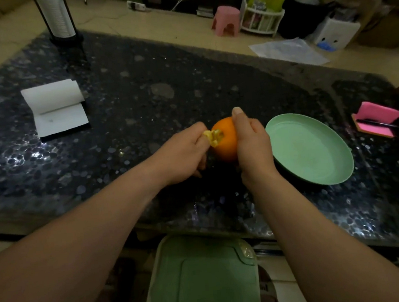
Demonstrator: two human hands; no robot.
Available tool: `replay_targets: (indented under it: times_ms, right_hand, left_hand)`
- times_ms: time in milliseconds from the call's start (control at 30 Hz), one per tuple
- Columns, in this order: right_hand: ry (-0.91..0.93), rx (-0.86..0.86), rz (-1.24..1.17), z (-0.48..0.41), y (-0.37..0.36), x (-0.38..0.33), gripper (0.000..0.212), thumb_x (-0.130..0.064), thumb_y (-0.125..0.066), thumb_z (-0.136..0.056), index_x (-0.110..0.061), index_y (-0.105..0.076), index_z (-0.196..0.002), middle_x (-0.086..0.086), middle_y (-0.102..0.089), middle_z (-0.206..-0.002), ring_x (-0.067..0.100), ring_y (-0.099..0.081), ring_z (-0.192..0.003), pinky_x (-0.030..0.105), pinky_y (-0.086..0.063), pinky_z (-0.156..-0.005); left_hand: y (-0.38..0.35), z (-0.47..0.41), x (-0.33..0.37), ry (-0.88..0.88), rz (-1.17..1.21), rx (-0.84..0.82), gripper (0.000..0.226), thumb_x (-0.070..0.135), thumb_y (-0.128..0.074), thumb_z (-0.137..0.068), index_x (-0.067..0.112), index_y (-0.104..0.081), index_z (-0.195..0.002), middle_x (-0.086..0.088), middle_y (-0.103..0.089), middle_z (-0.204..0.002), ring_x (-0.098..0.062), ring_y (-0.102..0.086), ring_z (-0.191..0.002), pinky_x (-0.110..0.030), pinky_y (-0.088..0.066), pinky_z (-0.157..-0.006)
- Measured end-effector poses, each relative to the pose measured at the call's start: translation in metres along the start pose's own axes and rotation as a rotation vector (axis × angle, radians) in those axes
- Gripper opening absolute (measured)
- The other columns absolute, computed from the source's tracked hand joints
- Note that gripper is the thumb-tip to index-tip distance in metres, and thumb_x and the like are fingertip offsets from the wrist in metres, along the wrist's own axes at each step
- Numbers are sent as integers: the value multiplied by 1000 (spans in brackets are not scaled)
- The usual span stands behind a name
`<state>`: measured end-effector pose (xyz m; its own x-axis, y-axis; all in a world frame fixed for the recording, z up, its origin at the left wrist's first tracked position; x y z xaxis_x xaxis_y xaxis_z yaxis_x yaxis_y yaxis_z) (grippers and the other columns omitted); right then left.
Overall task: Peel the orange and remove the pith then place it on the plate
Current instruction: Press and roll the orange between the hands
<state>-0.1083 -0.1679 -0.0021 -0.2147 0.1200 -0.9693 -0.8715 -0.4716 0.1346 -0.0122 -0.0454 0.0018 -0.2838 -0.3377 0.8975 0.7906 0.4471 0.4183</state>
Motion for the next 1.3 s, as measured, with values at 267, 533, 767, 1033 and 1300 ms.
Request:
replay_targets:
  times_ms: [267, 533, 767, 1033, 1300]
  right_hand:
    - [-121, -101, -63, 1, 2, 1, 40, -68, -62, -96, -30, -65, -108, 6, -72, -115, 28, -75, -100, 52, -65, -89]
    - [-422, -257, -384, -3, 3, 6, 70, -70, -64, -92, -9, -69, -126, 20, -79, -102, 33, -76, -78, 59, -59, -99]
    - [-585, -352, -587, -3, 9, 9, 69, -69, -62, -93, -5, -73, -117, 20, -75, -98, 30, -72, -70, 38, -61, -65]
    - [-609, -222, -643, -13, 25, 10, 76, -70, -68, -88, -14, -62, -139, 23, -77, -118, 39, -78, -90, 38, -63, -62]
    - [-583, -117, -558, -12, 25, 10, 61, -66, -69, -91, -19, -59, -128, 22, -74, -114, 42, -77, -98, 41, -64, -66]
  left_hand:
    - [5, -5, -6, -6, 60, -38, 28, 39, -50, -112, 17, -55, -95, -10, -69, -78, -31, -76, -79, -57, -65, -77]
    - [-2, -2, -1, -13, 455, 8, 21, 21, -49, -112, 10, -58, -96, -9, -62, -67, -22, -67, -72, -34, -63, -70]
    - [-10, -4, -1, 71, 710, -57, 26, 24, -48, -111, 19, -57, -87, -5, -58, -68, -17, -60, -70, -35, -57, -74]
    - [-6, -9, -12, 134, 436, -23, 28, 34, -49, -113, 15, -68, -105, -3, -68, -83, -13, -60, -71, -28, -54, -69]
    - [1, -20, -29, 82, -388, -49, 48, 41, -42, -105, 36, -58, -150, -4, -55, -146, -22, -52, -136, -38, -41, -117]
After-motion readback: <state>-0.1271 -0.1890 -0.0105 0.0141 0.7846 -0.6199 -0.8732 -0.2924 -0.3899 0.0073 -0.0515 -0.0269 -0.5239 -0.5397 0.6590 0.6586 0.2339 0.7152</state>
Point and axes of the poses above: each hand's wrist, its own z-axis away from the middle knuckle, its own y-axis out of the back of the hand, x = y × z, the point moved 1 cm from there along -z, towards the middle knuckle
